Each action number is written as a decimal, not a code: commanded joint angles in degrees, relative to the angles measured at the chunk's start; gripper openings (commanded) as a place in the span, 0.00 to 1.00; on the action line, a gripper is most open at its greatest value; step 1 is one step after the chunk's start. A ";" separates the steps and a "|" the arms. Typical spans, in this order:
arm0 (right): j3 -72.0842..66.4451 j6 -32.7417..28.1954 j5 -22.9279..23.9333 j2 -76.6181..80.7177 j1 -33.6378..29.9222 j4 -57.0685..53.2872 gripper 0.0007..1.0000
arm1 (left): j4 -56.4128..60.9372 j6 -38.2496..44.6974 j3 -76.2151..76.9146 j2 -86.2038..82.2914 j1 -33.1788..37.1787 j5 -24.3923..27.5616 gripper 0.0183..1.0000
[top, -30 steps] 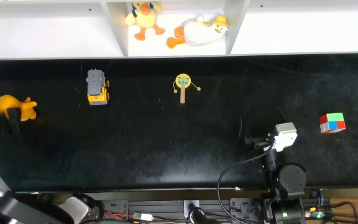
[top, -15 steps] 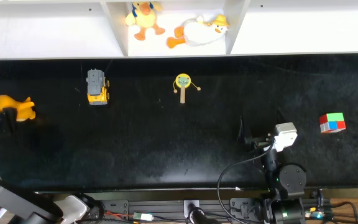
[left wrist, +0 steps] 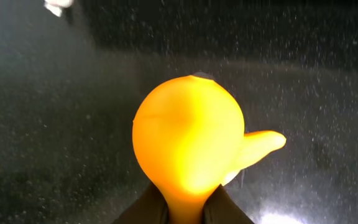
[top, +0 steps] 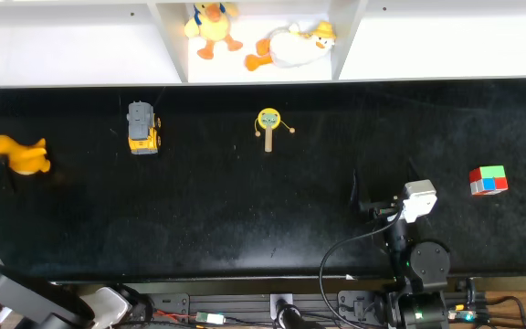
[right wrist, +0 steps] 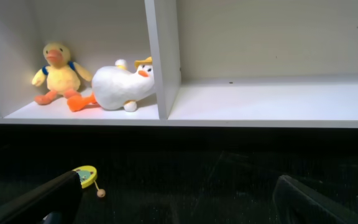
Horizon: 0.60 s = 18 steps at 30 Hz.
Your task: Store Toys
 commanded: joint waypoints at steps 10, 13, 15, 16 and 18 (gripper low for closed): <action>-0.74 -0.15 0.02 -0.33 0.31 0.20 1.00 | 1.97 -7.98 11.41 -2.40 -12.35 -4.15 0.06; -0.74 -0.15 0.02 -0.33 0.31 0.20 1.00 | 1.88 -9.66 15.02 -0.68 -14.73 -7.34 0.05; -0.74 -0.15 0.02 -0.33 0.31 0.20 1.00 | 1.44 -9.66 17.62 1.07 -15.58 -7.61 0.05; -0.74 -0.15 0.02 -0.33 0.31 0.22 1.00 | 1.16 -9.97 18.84 2.03 -15.85 -7.61 0.05; -0.74 -0.15 0.02 -0.33 0.31 0.20 1.00 | 0.37 -10.58 21.29 4.26 -16.11 -7.58 0.04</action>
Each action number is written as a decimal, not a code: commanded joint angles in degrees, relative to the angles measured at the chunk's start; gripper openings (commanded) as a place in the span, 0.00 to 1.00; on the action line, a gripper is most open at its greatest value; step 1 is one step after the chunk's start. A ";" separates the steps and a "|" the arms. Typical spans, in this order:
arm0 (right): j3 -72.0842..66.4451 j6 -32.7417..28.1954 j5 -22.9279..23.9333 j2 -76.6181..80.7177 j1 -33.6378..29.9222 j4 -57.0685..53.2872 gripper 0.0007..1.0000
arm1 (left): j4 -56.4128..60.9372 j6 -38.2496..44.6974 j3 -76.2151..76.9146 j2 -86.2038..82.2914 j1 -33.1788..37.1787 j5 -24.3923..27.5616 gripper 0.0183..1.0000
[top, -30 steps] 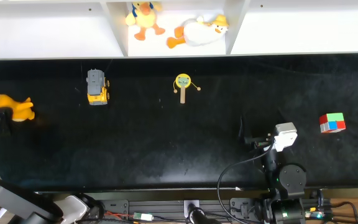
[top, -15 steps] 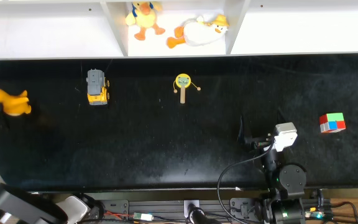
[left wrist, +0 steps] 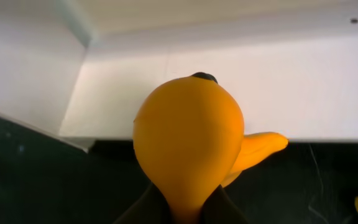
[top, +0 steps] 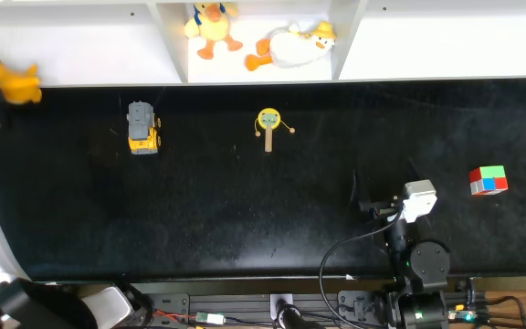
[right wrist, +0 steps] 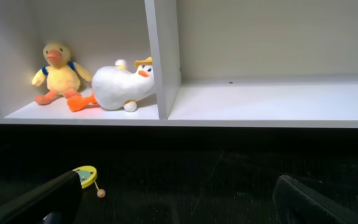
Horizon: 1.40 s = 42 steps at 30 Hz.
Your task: Store Toys
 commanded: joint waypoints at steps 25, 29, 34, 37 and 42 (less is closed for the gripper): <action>-0.74 -0.13 0.00 -0.33 0.31 0.20 1.00 | 1.25 -8.81 11.98 13.99 -6.56 -7.63 0.02; -0.74 -0.13 0.00 -0.33 0.31 0.22 1.00 | 2.32 -11.19 11.98 13.99 -6.86 -8.70 0.02; -0.74 -0.13 0.00 -0.33 0.31 0.20 0.99 | 2.36 -12.33 12.72 13.81 -7.87 -8.70 0.06; -0.74 -0.13 0.00 -0.33 0.31 0.20 1.00 | 1.11 -12.46 13.55 13.81 -8.90 -10.27 0.07; -0.74 -0.13 0.00 -0.33 0.31 0.20 1.00 | 1.29 -12.46 13.60 14.05 -9.84 -12.15 0.07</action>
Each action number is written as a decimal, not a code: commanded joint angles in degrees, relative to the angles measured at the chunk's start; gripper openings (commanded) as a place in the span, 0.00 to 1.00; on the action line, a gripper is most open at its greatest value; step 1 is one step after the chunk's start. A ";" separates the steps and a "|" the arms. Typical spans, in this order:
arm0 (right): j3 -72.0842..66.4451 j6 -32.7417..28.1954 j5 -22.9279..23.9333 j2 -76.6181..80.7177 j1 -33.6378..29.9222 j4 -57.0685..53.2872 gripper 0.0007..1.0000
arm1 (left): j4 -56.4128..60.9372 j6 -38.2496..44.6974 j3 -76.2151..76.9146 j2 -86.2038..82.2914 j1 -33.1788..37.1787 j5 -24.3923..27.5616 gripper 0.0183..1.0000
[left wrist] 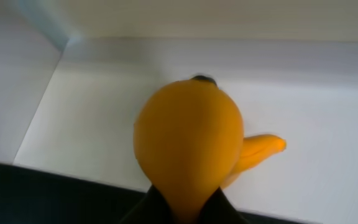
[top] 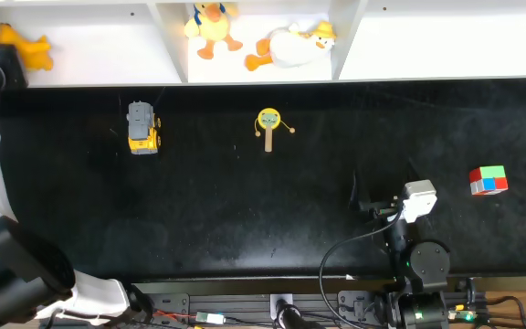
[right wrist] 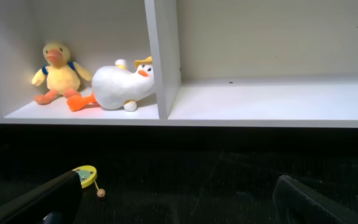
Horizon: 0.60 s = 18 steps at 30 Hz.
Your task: Store Toys
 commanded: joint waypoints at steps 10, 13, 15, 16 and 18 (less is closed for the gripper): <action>-0.74 -0.15 0.02 -0.33 0.31 0.20 1.00 | -2.40 -0.13 2.47 0.37 -0.72 -4.52 0.07; -0.74 -0.15 0.02 -0.33 0.31 0.20 0.99 | -3.98 0.24 2.89 0.35 -0.72 -4.90 0.06; -0.74 -0.15 0.02 -0.33 0.31 0.22 0.99 | -4.66 0.94 2.89 0.26 -0.72 -4.90 0.06; -0.74 -0.15 0.02 -0.33 0.31 0.20 1.00 | -4.83 0.96 2.89 0.26 -0.72 -4.94 0.06; -0.74 -0.15 0.02 -0.33 0.31 0.20 1.00 | -4.79 0.96 2.89 0.26 -0.72 -4.92 0.06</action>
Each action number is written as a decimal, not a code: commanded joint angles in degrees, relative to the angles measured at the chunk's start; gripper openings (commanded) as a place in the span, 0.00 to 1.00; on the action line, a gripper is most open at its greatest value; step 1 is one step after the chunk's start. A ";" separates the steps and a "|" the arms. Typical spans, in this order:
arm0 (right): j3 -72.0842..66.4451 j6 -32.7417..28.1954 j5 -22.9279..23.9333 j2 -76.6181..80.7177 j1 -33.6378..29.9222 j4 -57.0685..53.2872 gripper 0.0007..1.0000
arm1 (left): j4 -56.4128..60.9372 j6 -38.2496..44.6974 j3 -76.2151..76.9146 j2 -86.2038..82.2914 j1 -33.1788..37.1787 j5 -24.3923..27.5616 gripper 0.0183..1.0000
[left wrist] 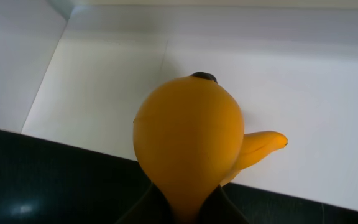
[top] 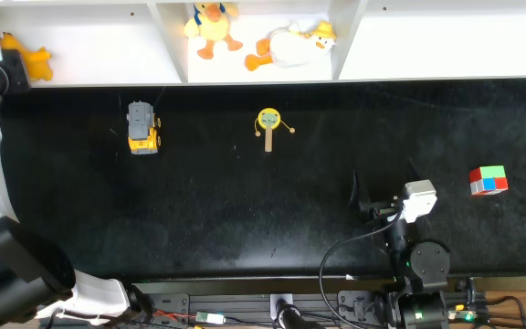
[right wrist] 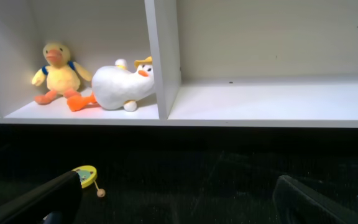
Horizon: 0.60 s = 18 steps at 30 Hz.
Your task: Store Toys
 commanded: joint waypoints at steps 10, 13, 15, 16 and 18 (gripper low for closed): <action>-0.74 -0.15 0.02 -0.33 0.31 0.17 1.00 | 1.73 0.92 2.21 1.49 -0.48 -0.61 0.08; -0.74 -0.15 0.02 -0.33 0.31 0.17 1.00 | 1.55 0.94 2.21 2.29 -0.92 -0.72 0.08; -0.74 -0.15 0.02 -0.33 0.31 0.17 1.00 | 1.51 0.94 2.21 2.62 -0.96 -0.70 0.09; -0.74 -0.15 0.02 -0.33 0.31 0.20 0.99 | 1.53 0.94 2.21 2.80 -0.96 -0.70 0.09; -0.74 -0.15 0.02 -0.33 0.31 0.17 0.99 | 1.55 0.94 2.21 3.15 -1.01 -0.68 0.09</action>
